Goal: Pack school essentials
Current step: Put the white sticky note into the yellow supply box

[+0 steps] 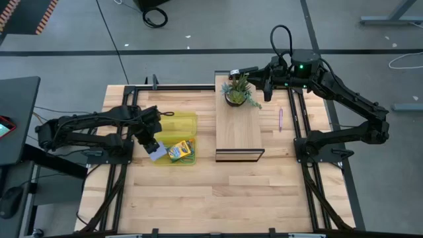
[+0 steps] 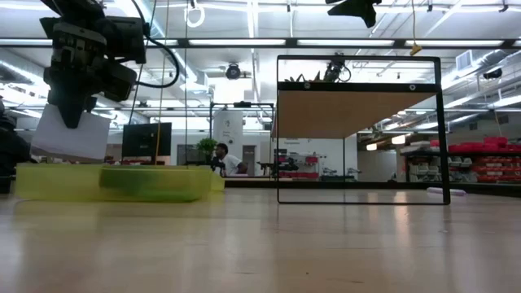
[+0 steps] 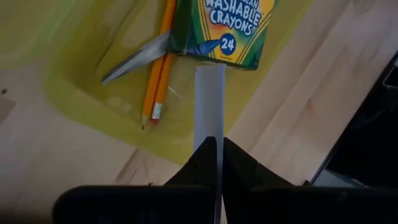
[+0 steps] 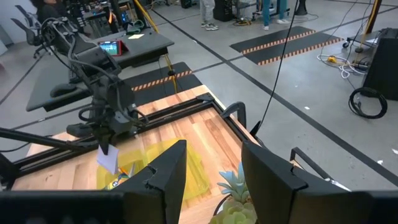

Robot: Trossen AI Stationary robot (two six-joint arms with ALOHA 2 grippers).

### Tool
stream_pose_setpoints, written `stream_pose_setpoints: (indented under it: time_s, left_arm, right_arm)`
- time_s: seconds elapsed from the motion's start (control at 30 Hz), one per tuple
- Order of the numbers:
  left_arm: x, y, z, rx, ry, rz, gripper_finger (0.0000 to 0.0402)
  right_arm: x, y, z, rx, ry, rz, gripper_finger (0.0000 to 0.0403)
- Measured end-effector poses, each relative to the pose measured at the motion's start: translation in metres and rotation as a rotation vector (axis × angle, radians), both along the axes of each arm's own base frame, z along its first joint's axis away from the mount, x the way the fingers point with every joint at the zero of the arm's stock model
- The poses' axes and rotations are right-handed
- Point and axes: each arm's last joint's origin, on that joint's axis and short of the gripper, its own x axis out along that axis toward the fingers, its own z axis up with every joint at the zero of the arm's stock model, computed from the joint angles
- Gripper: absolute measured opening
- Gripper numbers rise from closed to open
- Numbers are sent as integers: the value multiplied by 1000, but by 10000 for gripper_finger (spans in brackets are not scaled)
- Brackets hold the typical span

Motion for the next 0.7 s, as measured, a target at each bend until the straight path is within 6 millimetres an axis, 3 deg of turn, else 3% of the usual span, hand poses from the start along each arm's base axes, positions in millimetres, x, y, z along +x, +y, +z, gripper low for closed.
stream_pose_setpoints:
  time_s: [0.33, 0.7]
  left_arm:
    - [16, -3, -16, 68, 90, -55, 21]
    - [32, 4, -15, 181, -11, 27, 9]
  right_arm:
    - [0, 0, 0, 0, -3, -1, 160]
    - [0, 0, 0, 12, -7, -4, 160]
